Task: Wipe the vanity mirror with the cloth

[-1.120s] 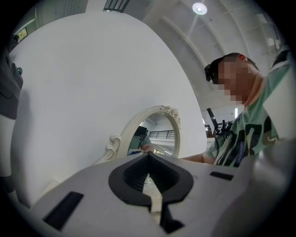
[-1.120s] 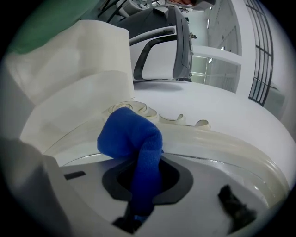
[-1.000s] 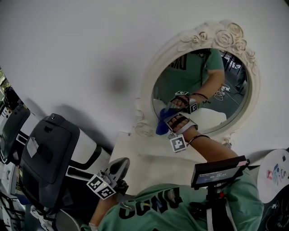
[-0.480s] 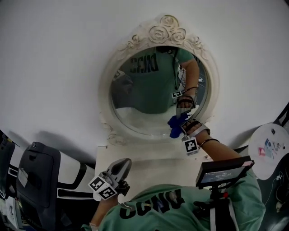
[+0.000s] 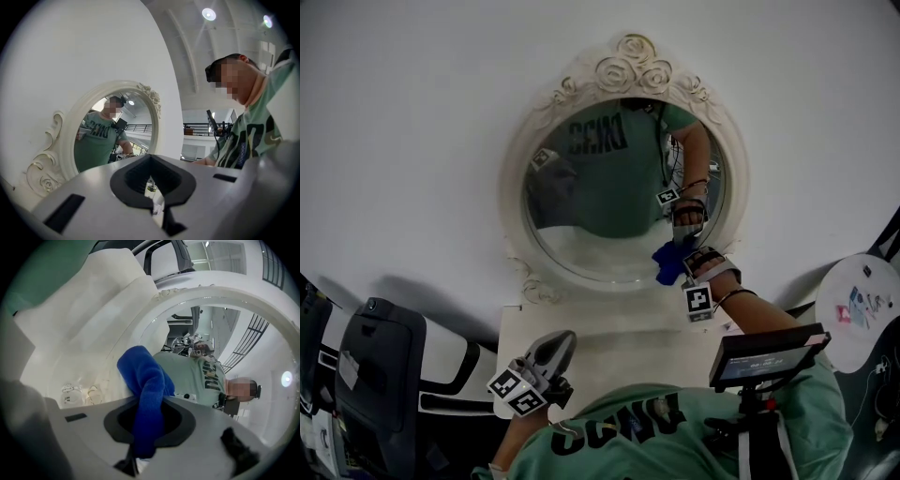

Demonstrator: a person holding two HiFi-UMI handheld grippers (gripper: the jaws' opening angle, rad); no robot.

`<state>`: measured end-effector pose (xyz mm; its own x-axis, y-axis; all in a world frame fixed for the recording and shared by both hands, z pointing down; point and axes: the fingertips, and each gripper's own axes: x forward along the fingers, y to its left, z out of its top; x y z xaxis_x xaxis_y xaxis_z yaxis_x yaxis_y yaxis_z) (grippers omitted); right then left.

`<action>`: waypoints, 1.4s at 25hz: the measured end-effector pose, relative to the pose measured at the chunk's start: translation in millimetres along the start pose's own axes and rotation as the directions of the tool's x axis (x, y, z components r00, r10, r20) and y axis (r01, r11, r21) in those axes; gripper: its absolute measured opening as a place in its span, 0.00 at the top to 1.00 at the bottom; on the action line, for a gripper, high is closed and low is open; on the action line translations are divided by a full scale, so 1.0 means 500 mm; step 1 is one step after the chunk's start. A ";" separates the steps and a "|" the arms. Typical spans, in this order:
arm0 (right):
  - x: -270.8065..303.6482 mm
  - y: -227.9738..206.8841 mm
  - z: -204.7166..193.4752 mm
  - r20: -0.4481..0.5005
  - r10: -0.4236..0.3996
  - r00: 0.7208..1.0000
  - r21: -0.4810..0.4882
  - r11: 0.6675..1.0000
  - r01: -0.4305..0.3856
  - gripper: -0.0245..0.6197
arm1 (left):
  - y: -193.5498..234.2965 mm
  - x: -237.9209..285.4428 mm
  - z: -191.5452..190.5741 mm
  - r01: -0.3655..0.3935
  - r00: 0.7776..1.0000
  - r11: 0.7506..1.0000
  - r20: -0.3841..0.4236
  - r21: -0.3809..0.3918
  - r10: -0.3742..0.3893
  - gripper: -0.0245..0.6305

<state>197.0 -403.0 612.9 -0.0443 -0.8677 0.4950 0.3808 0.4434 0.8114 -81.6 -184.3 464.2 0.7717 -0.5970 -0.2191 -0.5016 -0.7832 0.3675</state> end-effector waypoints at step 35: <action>0.054 -0.079 0.356 0.241 -0.018 0.970 -0.207 0.976 0.070 0.88 | 0.091 -0.176 0.028 -0.173 0.983 0.985 0.053 -0.030 0.174 0.96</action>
<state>16.5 -404.0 649.4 -0.2723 -0.7960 0.5405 0.5596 0.3260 0.7620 -178.2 -169.9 487.5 0.6508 -0.7326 -0.1996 -0.6154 -0.6629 0.4265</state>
